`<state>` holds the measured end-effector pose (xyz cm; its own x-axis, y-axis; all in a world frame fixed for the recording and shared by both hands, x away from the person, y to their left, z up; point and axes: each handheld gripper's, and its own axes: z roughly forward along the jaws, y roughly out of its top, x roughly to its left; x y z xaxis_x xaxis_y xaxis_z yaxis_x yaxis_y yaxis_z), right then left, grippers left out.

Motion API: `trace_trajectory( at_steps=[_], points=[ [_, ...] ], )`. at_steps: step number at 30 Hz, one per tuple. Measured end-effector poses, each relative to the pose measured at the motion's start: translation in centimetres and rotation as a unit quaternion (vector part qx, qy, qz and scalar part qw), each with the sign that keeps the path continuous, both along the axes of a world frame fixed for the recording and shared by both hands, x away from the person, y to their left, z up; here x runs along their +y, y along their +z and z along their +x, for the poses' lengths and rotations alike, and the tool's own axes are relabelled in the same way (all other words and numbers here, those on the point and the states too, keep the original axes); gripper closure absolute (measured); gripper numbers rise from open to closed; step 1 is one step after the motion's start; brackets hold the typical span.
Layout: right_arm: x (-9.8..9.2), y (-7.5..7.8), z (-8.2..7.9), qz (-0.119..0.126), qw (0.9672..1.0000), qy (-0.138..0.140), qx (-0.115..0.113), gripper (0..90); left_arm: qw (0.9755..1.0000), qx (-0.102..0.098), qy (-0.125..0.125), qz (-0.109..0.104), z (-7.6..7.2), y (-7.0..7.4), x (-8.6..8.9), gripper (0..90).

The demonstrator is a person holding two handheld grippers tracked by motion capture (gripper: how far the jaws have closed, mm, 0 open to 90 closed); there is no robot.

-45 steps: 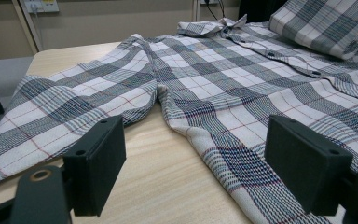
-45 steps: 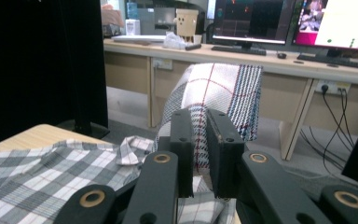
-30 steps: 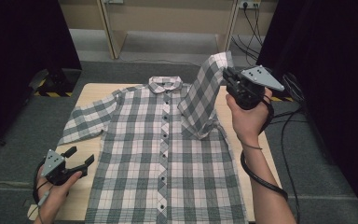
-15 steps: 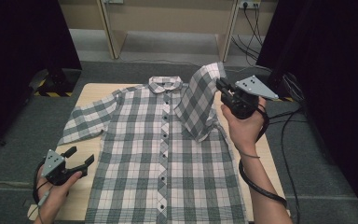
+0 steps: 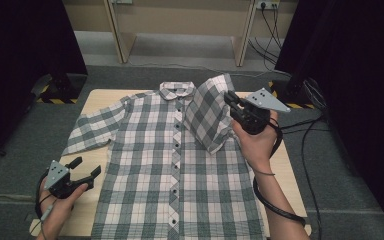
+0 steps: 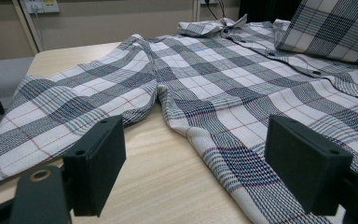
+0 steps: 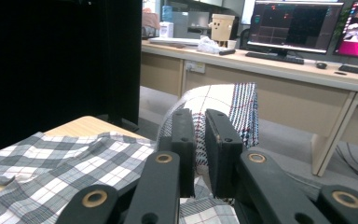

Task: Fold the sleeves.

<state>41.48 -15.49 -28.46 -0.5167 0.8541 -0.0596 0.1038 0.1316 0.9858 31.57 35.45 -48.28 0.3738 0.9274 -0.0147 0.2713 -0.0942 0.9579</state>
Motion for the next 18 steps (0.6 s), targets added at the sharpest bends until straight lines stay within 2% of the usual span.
trace_trajectory(
  at_steps=[18],
  points=[
    [1.9,-1.1,-1.0,-0.006,0.9994,0.033,0.004,82.7,1.0,0.0,0.0,0.0,0.0,0.0,0.0,19.6]
  ],
)
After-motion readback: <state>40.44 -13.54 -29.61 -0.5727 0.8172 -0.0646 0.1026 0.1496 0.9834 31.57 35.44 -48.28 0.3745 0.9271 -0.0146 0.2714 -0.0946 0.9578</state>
